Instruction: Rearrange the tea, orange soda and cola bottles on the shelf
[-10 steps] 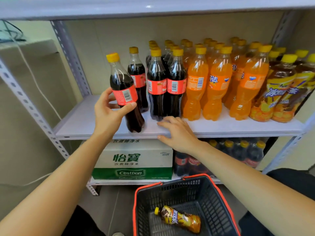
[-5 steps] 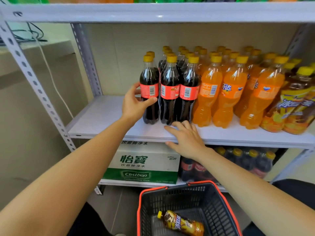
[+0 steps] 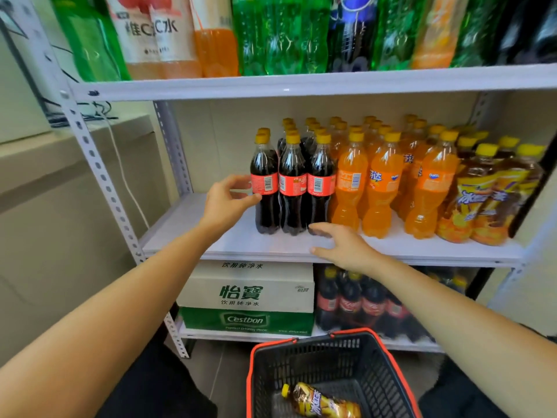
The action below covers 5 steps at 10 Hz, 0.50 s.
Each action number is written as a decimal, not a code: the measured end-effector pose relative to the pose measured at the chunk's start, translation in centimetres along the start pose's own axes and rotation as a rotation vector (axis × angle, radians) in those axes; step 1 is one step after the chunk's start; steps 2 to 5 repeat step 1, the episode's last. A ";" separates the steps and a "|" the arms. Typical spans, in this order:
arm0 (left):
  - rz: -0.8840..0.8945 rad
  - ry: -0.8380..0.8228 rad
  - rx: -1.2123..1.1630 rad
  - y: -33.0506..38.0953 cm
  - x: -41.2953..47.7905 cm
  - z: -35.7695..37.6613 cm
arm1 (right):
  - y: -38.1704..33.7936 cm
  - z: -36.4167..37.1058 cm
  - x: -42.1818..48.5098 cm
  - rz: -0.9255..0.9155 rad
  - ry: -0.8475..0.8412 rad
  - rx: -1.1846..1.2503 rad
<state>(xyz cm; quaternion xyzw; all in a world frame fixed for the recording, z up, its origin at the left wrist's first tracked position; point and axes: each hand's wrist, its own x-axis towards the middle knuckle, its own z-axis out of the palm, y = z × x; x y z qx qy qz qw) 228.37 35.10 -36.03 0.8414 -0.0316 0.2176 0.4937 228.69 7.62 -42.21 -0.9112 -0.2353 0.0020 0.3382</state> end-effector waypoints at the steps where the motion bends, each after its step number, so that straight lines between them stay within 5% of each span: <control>1: 0.073 0.013 -0.029 2.6 -2.7 -1.6 | -1.2 -3.3 -2.6 -0.024 0.132 0.098; 5: 0.073 0.013 -0.029 2.6 -2.7 -1.6 | -1.2 -3.3 -2.6 -0.024 0.132 0.098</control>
